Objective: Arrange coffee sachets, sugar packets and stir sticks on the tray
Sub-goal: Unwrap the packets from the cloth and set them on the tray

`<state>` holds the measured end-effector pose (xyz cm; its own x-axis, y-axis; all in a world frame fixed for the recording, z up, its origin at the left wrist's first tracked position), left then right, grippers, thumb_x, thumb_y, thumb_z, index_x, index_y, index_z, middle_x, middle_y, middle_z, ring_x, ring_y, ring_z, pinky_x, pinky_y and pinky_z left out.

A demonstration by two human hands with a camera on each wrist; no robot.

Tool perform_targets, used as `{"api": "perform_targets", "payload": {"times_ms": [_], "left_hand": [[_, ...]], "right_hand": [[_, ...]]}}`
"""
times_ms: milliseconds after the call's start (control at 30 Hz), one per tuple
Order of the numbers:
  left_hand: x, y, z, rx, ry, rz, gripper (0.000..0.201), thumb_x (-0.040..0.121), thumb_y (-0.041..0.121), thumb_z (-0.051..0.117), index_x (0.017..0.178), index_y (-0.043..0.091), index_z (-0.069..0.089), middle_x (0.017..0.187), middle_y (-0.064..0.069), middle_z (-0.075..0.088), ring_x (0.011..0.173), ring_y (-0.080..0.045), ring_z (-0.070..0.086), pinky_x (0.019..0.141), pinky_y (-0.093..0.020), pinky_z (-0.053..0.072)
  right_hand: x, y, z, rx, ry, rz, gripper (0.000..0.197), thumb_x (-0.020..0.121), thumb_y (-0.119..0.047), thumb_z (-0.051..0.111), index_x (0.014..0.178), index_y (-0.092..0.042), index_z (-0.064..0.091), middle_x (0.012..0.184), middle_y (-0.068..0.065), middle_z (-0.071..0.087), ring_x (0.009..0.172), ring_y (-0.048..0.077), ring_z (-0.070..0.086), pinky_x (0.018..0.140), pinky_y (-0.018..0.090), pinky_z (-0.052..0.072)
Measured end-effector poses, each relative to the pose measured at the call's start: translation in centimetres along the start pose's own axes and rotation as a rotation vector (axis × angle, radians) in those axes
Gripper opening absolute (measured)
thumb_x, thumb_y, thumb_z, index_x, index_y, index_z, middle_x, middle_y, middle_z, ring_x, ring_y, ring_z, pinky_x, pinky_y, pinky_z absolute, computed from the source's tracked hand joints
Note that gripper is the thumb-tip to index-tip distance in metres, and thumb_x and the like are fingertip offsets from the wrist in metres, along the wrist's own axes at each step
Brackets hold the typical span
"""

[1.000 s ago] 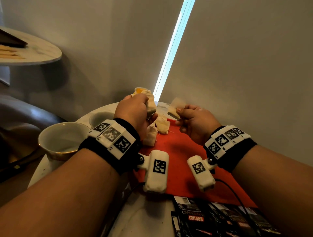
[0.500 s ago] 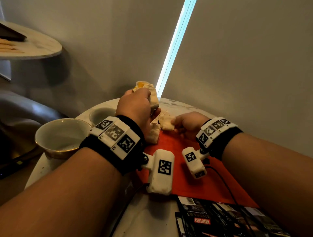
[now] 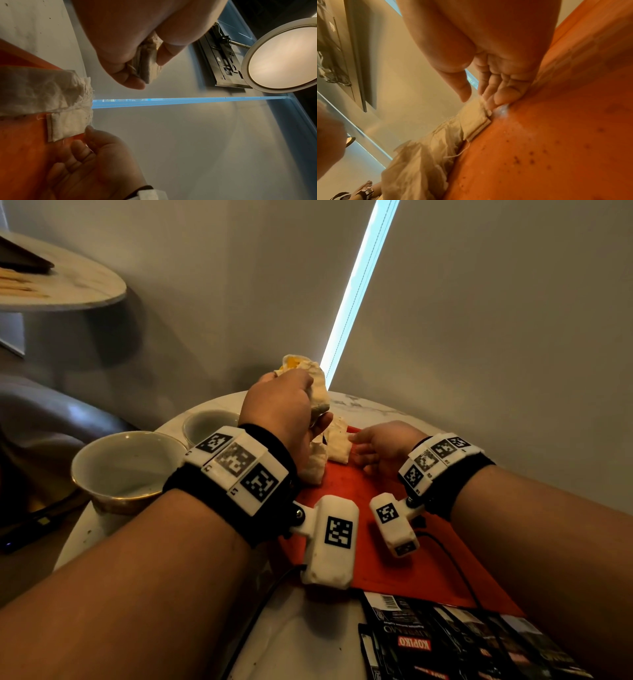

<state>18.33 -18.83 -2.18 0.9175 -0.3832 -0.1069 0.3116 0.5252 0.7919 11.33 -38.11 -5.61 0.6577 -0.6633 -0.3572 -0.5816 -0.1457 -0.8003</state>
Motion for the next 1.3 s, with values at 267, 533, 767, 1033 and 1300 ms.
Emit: {"api": "perform_targets", "payload": {"times_ms": [267,533,767,1033,1300], "left_hand": [[0.0,-0.1,0.1,-0.003,-0.018,-0.002,0.034,0.094,0.012,0.060,0.127,0.004,0.056,0.106,-0.013,0.064,0.085,-0.025,0.069,0.069,-0.036,0.061],[-0.6,-0.2,0.5,-0.046,-0.041,-0.095,0.007,0.099,0.012,0.054,0.102,0.013,0.060,0.117,-0.012,0.060,0.091,-0.026,0.066,0.065,-0.033,0.060],[-0.9,-0.2,0.9,-0.075,-0.064,-0.125,0.007,0.100,0.011,0.053,0.105,0.013,0.057,0.114,-0.016,0.061,0.087,-0.027,0.065,0.058,-0.033,0.059],[-1.5,-0.6,1.5,-0.064,-0.134,-0.140,0.025,0.098,0.011,0.059,0.124,0.012,0.056,0.104,-0.014,0.064,0.084,-0.025,0.068,0.057,-0.032,0.059],[-2.5,-0.2,1.9,0.045,-0.209,-0.098,0.010,0.095,0.018,0.067,0.105,0.016,0.064,0.097,-0.011,0.071,0.078,-0.020,0.067,0.057,-0.027,0.055]], "right_hand": [[-0.9,0.0,1.8,0.027,-0.147,0.017,0.014,0.099,-0.019,0.059,0.101,-0.005,0.060,0.091,0.012,0.060,0.076,0.023,0.061,0.066,0.032,0.052],[-0.8,-0.2,2.6,0.081,-0.150,0.023,0.019,0.100,-0.020,0.056,0.095,-0.002,0.059,0.083,0.010,0.054,0.072,0.021,0.058,0.069,0.030,0.052],[-0.9,-0.3,2.1,0.118,-0.128,0.002,0.018,0.101,-0.020,0.053,0.096,-0.003,0.059,0.085,0.011,0.053,0.071,0.023,0.060,0.065,0.032,0.053],[-2.9,-3.8,-0.3,0.252,-0.087,-0.318,0.051,0.090,-0.061,0.059,0.101,-0.012,0.065,0.082,0.002,0.056,0.064,0.013,0.053,0.056,0.028,0.040],[-7.4,-6.7,0.7,0.398,-0.249,-0.516,0.049,0.076,-0.032,0.074,0.112,-0.002,0.060,0.093,0.014,0.060,0.072,0.021,0.056,0.058,0.030,0.041]]}}
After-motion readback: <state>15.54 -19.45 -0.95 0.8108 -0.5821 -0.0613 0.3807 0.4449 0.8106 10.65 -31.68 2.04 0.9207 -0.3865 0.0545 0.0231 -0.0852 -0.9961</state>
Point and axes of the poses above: each hand's wrist, its own x-axis towards the middle knuckle, its own z-axis out of the palm, y = z × x, the point moved 9 cm from there along x, towards the middle knuckle
